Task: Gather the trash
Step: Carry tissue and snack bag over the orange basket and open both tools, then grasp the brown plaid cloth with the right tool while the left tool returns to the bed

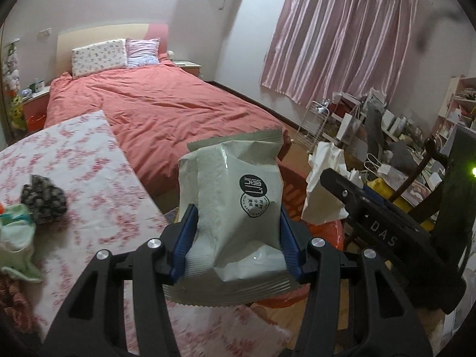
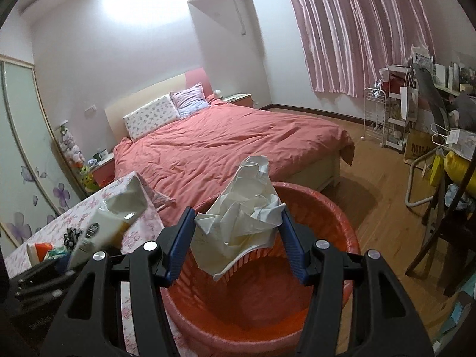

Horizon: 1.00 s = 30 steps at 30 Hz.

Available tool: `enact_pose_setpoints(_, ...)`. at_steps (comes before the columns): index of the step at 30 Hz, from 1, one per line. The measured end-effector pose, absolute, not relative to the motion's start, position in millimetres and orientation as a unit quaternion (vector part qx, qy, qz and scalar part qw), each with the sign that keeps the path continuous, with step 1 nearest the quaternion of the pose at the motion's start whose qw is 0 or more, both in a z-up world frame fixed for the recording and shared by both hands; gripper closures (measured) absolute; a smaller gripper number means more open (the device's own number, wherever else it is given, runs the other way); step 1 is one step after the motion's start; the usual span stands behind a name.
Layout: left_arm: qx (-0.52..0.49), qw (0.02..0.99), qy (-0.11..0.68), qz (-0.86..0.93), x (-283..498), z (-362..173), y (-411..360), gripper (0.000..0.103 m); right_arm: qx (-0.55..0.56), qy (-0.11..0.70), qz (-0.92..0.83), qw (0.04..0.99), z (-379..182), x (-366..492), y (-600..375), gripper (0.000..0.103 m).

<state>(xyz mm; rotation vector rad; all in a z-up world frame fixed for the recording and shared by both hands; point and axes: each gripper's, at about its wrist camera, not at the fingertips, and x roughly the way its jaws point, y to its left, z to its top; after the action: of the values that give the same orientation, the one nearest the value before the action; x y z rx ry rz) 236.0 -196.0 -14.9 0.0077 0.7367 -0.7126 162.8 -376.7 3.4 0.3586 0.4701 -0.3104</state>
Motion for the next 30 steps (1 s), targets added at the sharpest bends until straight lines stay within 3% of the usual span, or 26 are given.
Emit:
enact_pose_setpoints(9,0.010,0.860,0.375,-0.345,259,-40,-226,0.049,0.220,0.219,-0.159,0.937,-6,167,-403,0.041)
enact_pose_setpoints(13,0.009,0.856,0.388,-0.340,264,-52,-230,0.036,0.241,0.221,-0.152,0.933,-10,168,-412,0.032)
enact_pose_setpoints(17,0.015,0.857,0.394,-0.331,267,-57,-229,0.030,0.244,0.228,-0.151,0.931,-14,166,-412,0.027)
enact_pose_setpoints(30,0.022,0.894,0.374,-0.247,234,-32,-150,0.019,0.196,0.249,-0.148,0.937,3,154,-377,0.026)
